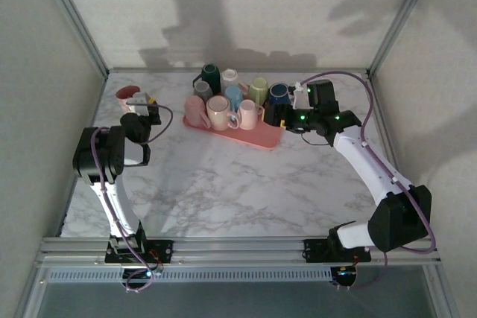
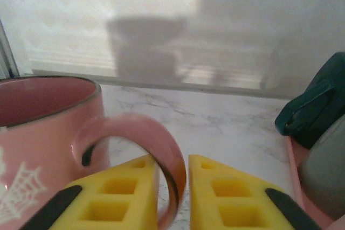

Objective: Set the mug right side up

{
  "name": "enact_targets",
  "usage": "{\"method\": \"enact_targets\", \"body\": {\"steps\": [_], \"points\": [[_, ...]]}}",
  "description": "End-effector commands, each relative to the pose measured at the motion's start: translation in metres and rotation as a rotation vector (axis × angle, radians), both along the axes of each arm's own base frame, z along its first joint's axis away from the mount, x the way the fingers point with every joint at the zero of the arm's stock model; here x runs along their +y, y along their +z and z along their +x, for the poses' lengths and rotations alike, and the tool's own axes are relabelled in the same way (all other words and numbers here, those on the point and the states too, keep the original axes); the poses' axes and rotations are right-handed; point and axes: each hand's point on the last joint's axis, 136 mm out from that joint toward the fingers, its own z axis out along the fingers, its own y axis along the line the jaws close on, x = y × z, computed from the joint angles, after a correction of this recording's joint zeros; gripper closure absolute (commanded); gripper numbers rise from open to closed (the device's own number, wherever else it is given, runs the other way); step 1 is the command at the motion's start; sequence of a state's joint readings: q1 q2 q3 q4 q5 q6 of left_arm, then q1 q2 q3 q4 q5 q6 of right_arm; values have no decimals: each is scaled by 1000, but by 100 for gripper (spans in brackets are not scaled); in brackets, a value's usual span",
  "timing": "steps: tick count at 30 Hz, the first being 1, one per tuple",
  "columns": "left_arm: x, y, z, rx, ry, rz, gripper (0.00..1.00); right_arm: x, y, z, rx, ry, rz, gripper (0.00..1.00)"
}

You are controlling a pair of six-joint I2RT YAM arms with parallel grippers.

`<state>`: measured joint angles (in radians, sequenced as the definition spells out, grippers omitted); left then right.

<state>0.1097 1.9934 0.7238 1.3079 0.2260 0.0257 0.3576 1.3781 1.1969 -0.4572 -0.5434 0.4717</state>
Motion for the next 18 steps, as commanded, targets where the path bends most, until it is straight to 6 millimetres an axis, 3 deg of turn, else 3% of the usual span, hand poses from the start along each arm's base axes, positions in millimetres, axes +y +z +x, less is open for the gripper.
{"method": "enact_targets", "body": {"steps": [1,7,18], "points": [[7,42,-8,-157,32,26,64,0,17,1,-31,-2,33,30],[6,43,-17,-148,33,13,52,1,18,2,-35,-6,45,29],[-2,46,-39,-134,39,-16,48,1,18,2,-44,4,47,29]]}}
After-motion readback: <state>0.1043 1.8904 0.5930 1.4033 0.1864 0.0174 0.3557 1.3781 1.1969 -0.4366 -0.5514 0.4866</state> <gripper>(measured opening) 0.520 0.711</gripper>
